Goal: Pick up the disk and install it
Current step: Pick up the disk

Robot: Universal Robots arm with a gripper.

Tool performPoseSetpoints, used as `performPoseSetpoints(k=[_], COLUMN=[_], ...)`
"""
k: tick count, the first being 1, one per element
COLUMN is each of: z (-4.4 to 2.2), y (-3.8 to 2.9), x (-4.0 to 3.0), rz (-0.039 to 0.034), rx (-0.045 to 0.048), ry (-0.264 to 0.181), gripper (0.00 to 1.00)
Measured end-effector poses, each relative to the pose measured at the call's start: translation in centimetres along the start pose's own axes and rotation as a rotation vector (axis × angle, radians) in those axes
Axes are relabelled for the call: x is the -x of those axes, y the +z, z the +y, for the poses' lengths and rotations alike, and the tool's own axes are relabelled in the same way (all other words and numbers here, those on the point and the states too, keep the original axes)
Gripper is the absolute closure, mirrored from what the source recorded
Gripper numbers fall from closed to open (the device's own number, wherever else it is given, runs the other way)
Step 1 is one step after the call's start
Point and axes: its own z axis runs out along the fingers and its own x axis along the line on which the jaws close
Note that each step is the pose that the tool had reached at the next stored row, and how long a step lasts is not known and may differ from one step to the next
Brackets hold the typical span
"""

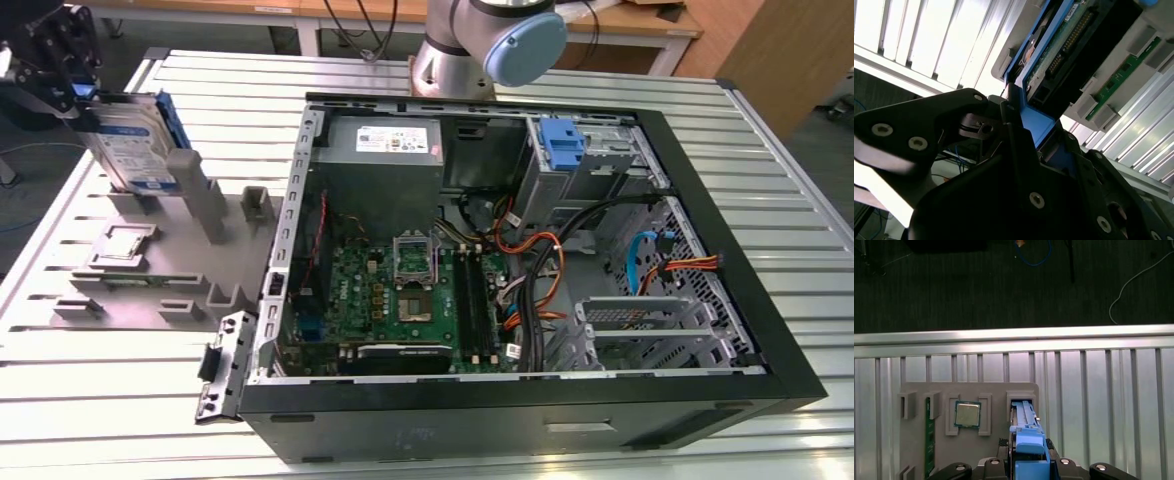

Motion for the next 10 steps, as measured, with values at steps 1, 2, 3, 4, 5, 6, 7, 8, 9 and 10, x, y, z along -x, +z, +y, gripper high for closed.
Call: performPoseSetpoints(k=[1,2,3,4,5,6,7,8,9,10], z=[0.00,0.00,0.00,0.00,0.00,0.00,0.00,0.00,0.00,0.00], y=[-0.03,-0.06,-0.09,-0.12,-0.16,-0.19,-0.23,-0.26,-0.30,-0.32], x=[0.00,0.00,0.00,0.00,0.00,0.00,0.00,0.01,0.01,0.01], rz=[0.0000,0.0000,0.0000,0.0000,0.0000,0.0000,0.0000,0.0000,0.0000,0.0000], rx=[0.0000,0.0000,0.0000,0.0000,0.0000,0.0001,0.0000,0.0000,0.0000,0.0000], ry=[0.000,0.000,0.000,0.000,0.000,0.000,0.000,0.000,0.000,0.000], gripper=[0.64,0.64,0.64,0.64,0.64,0.64,0.64,0.64,0.64,0.64])
